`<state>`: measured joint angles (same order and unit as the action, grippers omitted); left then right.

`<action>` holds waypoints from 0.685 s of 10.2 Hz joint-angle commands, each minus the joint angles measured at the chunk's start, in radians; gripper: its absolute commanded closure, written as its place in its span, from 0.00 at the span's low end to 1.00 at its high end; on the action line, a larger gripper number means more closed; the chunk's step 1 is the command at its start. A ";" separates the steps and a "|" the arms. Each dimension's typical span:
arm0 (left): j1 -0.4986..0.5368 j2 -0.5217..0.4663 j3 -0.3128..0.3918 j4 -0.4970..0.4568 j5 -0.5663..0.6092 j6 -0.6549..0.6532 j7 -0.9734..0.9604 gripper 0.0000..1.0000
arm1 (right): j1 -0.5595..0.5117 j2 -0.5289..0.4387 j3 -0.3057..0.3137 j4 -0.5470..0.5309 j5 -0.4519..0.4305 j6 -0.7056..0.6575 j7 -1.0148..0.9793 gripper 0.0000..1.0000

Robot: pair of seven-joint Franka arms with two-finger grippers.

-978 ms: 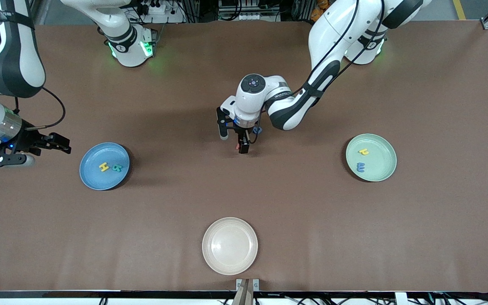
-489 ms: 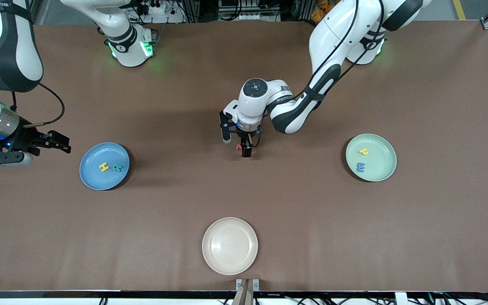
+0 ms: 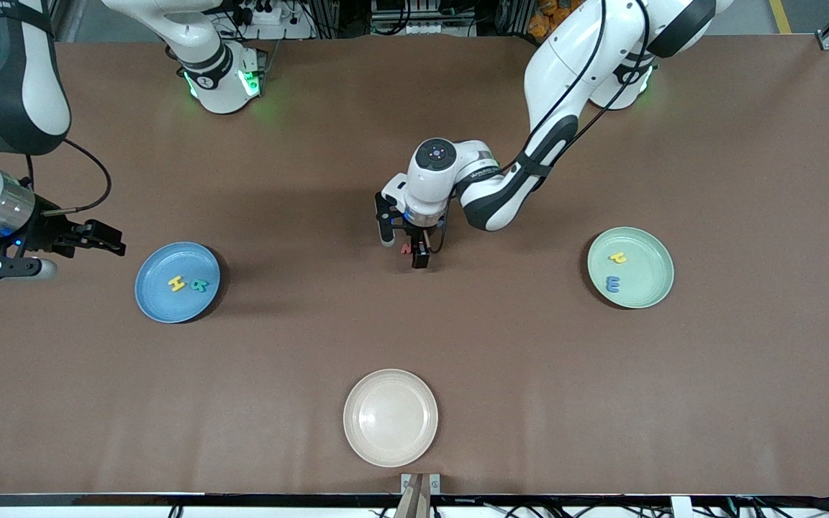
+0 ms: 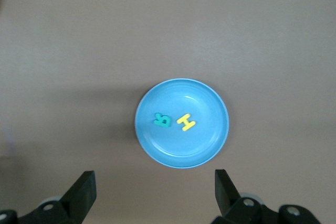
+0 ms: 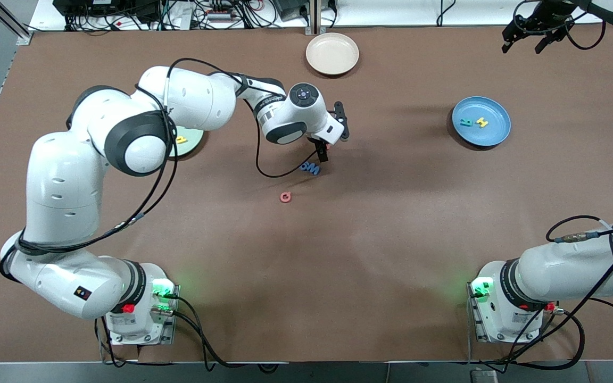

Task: Sort uppercase to blue plate, lowercase to green plate
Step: 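Close the left gripper on the pink W while the right gripper withdraws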

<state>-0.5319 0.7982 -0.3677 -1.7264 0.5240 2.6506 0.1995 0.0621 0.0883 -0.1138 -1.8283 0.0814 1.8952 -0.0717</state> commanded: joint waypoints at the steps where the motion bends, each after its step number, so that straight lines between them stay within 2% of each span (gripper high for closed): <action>1: -0.003 0.016 0.010 0.019 0.024 0.014 -0.006 0.34 | 0.054 -0.025 -0.029 0.024 0.021 -0.057 0.035 0.00; 6: -0.014 0.055 0.010 0.070 0.014 0.012 -0.048 0.39 | 0.021 -0.125 -0.037 0.040 0.017 -0.065 0.027 0.00; 7: -0.016 0.055 0.010 0.070 0.016 0.012 -0.067 0.43 | 0.015 -0.142 -0.037 0.047 0.015 -0.068 0.009 0.00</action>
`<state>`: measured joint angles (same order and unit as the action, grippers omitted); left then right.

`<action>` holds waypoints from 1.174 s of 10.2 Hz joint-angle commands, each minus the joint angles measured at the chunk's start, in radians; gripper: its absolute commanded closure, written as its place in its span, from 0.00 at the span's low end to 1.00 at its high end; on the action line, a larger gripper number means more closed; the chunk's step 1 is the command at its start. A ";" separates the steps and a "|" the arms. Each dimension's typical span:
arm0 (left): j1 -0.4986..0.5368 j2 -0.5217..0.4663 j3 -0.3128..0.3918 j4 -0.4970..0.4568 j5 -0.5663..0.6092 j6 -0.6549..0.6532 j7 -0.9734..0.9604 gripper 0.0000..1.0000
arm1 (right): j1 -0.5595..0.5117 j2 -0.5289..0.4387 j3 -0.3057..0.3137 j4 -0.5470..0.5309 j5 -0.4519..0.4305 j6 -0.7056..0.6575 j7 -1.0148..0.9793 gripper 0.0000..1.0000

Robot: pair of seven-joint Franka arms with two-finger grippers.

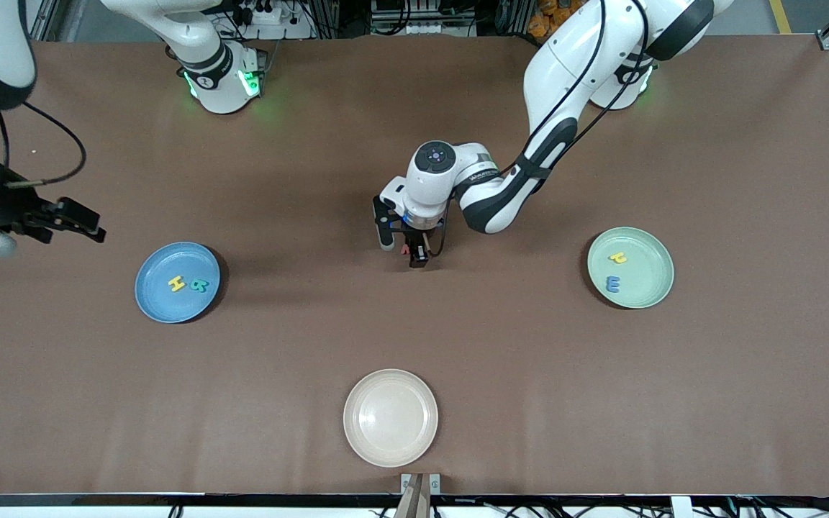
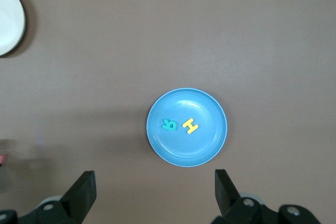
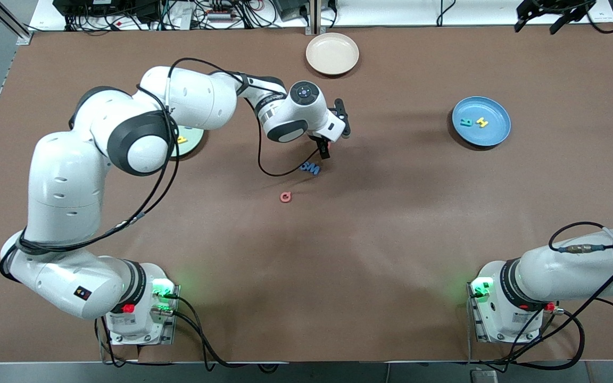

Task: Sort uppercase to blue plate, lowercase to green plate
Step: 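Close the left gripper on the pink W while the right gripper withdraws, then lift the pink W off the table with the left gripper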

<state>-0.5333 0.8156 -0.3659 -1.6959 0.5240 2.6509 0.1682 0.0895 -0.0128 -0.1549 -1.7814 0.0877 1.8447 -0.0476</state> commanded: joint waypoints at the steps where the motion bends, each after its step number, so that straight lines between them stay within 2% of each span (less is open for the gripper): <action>1: -0.017 0.037 0.008 0.039 0.017 0.012 -0.038 0.47 | -0.014 -0.044 -0.001 0.017 0.009 -0.021 -0.026 0.00; 7: -0.021 0.031 0.008 0.038 0.028 0.012 -0.056 0.68 | 0.001 0.019 0.000 0.100 0.020 -0.019 -0.020 0.00; 10: -0.019 0.022 0.007 0.035 0.030 0.011 -0.055 0.84 | 0.030 0.043 -0.002 0.123 -0.003 -0.028 -0.021 0.00; 12: -0.016 0.008 0.004 0.030 0.031 0.003 -0.053 0.91 | 0.032 0.054 0.000 0.122 -0.060 -0.053 -0.025 0.00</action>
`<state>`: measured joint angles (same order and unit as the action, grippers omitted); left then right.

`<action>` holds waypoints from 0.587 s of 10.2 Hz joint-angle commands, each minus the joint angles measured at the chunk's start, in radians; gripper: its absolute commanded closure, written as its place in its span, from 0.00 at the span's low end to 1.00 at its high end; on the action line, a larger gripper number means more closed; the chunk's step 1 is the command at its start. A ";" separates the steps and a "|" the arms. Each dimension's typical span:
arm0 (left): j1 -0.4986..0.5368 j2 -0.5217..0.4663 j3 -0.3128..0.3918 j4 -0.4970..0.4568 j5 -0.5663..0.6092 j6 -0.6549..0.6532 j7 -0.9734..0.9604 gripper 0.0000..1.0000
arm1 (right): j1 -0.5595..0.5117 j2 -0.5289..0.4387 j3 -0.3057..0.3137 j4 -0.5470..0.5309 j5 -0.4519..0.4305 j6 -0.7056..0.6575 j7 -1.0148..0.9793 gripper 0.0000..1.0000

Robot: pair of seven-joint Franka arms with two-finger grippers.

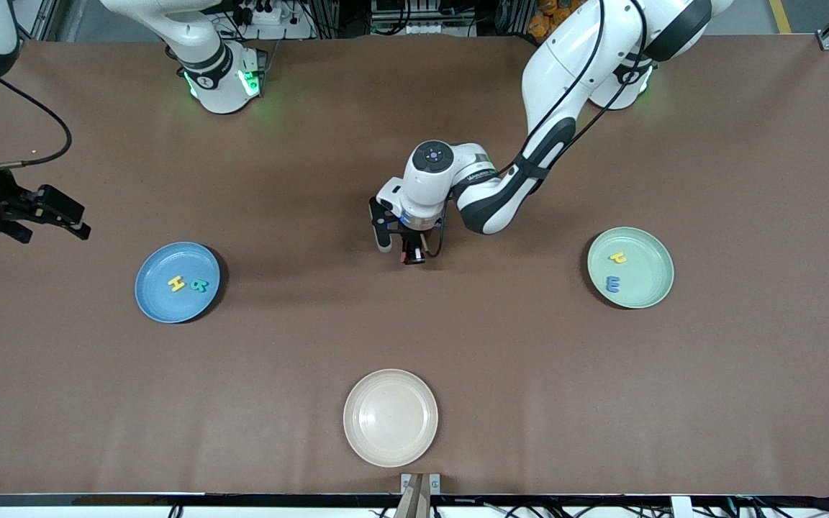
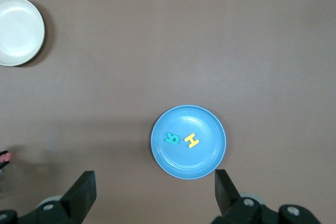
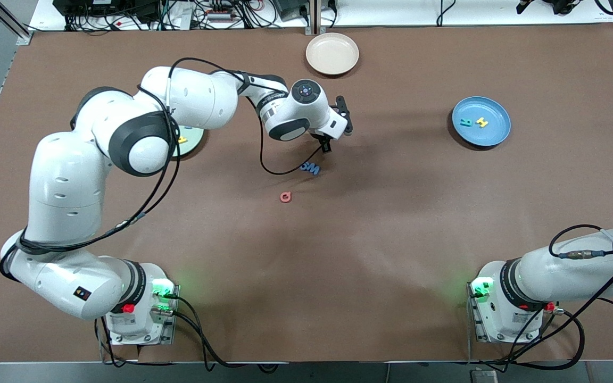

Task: Sort uppercase to blue plate, lowercase to green plate
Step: 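Lift the pink W off the table with the left gripper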

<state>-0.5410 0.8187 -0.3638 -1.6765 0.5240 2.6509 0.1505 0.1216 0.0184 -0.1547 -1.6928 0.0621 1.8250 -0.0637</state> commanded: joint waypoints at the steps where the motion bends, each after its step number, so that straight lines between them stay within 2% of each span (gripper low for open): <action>1: -0.002 -0.007 -0.001 0.006 0.031 -0.012 -0.034 0.94 | -0.002 0.023 0.001 0.033 -0.034 -0.038 -0.008 0.00; 3: 0.033 -0.064 -0.024 0.006 0.031 -0.136 -0.026 1.00 | -0.010 0.026 0.006 0.030 -0.033 -0.062 -0.008 0.00; 6: 0.166 -0.209 -0.104 -0.018 -0.025 -0.403 -0.025 1.00 | -0.004 0.025 0.038 0.044 -0.024 -0.137 -0.001 0.00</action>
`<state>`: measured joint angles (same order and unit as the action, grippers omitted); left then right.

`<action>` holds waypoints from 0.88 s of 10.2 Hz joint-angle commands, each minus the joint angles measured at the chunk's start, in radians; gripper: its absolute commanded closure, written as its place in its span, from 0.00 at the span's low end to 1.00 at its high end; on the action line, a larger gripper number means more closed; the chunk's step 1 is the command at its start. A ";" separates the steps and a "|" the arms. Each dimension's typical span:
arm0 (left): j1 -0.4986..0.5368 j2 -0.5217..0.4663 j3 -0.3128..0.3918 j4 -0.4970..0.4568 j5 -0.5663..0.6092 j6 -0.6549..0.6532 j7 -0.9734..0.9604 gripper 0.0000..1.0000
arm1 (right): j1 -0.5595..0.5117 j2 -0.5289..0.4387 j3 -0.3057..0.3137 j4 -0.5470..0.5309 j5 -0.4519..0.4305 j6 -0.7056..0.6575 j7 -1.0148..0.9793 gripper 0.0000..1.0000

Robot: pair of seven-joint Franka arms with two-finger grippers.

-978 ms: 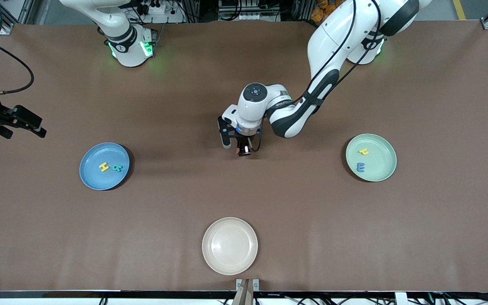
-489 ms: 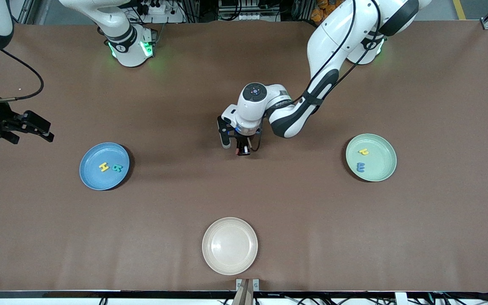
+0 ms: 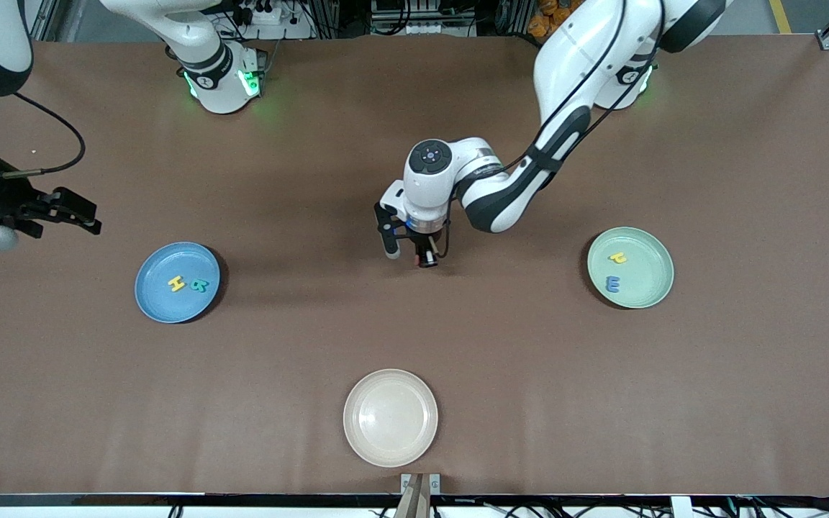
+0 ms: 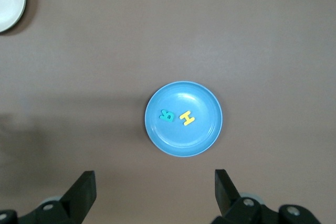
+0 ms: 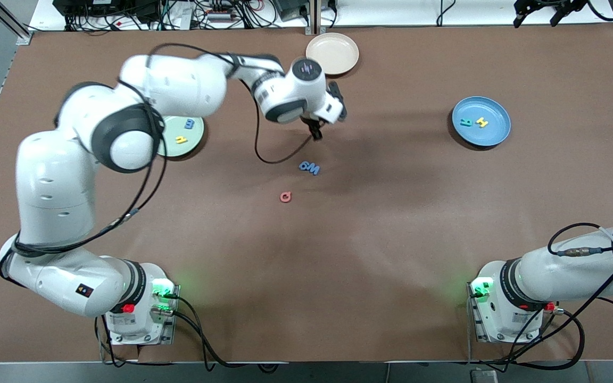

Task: Sort uppercase to blue plate, lowercase to green plate
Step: 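Lift the pink W off the table with the left gripper, then carry the pink W to the green plate while the right gripper reaches letters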

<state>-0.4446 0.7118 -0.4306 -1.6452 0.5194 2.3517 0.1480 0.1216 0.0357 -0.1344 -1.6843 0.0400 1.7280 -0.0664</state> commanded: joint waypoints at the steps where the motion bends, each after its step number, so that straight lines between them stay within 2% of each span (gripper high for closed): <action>1: 0.131 -0.157 -0.046 -0.080 -0.074 -0.147 -0.021 1.00 | 0.001 0.009 0.054 0.043 0.000 -0.044 0.035 0.00; 3: 0.269 -0.274 -0.050 -0.168 -0.157 -0.178 0.016 1.00 | 0.073 0.013 0.082 0.037 0.000 -0.044 0.201 0.00; 5: 0.374 -0.328 -0.030 -0.179 -0.226 -0.259 0.071 1.00 | 0.090 0.027 0.154 0.034 0.001 -0.038 0.290 0.00; 7: 0.440 -0.371 0.054 -0.205 -0.293 -0.301 0.131 1.00 | 0.134 0.078 0.211 0.035 0.000 -0.010 0.379 0.00; 9: 0.448 -0.382 0.195 -0.243 -0.419 -0.295 0.218 1.00 | 0.209 0.098 0.213 0.035 0.000 0.011 0.376 0.00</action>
<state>0.0019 0.3686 -0.3085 -1.8275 0.1834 2.0515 0.3097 0.2916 0.1143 0.0778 -1.6679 0.0423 1.7379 0.2933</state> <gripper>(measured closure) 0.700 0.000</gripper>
